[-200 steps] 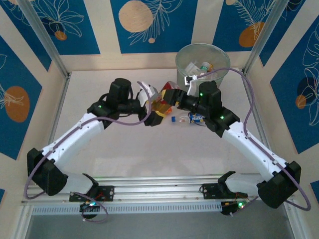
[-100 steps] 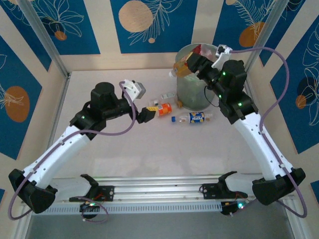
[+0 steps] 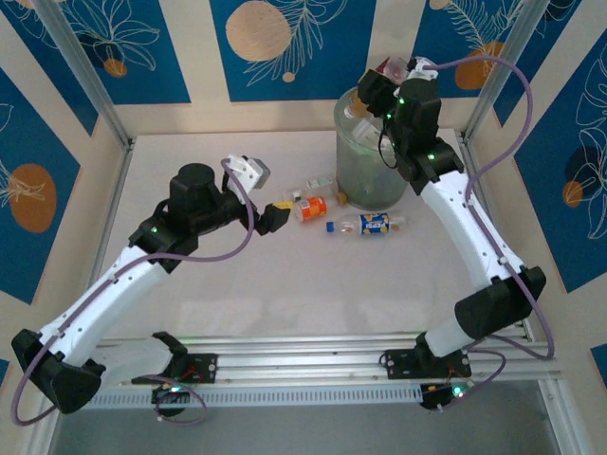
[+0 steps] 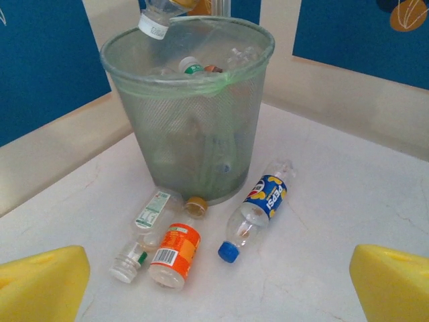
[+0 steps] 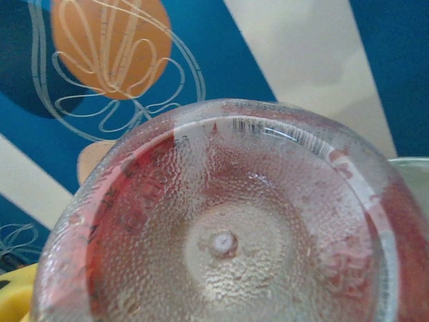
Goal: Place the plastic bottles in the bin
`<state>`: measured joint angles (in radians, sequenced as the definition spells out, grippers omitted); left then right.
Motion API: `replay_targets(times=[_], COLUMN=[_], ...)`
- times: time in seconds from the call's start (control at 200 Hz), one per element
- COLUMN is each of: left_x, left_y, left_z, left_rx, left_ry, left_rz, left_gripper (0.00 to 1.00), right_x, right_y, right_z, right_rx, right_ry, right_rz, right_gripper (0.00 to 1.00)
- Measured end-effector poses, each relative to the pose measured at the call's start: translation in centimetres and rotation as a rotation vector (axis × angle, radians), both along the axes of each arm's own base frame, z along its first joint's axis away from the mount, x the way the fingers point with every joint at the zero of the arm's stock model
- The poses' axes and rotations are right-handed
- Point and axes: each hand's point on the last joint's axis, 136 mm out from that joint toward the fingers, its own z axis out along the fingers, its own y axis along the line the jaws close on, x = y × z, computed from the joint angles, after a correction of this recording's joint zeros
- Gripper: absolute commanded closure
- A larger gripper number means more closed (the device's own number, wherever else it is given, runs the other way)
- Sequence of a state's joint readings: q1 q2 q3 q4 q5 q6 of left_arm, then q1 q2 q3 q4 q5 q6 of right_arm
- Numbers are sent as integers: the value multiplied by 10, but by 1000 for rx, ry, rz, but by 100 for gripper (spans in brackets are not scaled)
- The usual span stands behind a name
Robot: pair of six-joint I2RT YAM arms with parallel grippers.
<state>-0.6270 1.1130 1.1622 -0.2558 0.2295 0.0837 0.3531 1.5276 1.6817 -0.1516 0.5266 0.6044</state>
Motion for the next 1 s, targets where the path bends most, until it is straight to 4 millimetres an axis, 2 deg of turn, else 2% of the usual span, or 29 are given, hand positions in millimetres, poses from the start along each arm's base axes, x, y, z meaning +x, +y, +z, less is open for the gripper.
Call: replay_targets(times=[0.14, 0.33, 0.56, 0.74, 0.835, 1.0], left_x=[1, 3, 4, 7, 8, 9], left_y=[2, 4, 3, 1, 1, 0], left_z=[-4, -8, -10, -16, -18, -20], left_rx=[12, 24, 28, 38, 41, 45], left_ry=[9, 17, 22, 34, 39, 44], left_rz=[14, 28, 29, 30, 31, 31], left_gripper=[1, 0, 0, 0, 1, 0], right_x=[16, 37, 56, 71, 80, 93], right_y=[-14, -37, -59, -70, -71, -60], right_z=[-21, -59, -101, -117, -127, -145], right_rx=[-14, 40, 197, 348, 408, 466], right_ry=[58, 172, 291, 326, 342, 383], right_rz=[-50, -94, -106, -78, -53, -10], right_gripper=[45, 44, 44, 41, 38, 18])
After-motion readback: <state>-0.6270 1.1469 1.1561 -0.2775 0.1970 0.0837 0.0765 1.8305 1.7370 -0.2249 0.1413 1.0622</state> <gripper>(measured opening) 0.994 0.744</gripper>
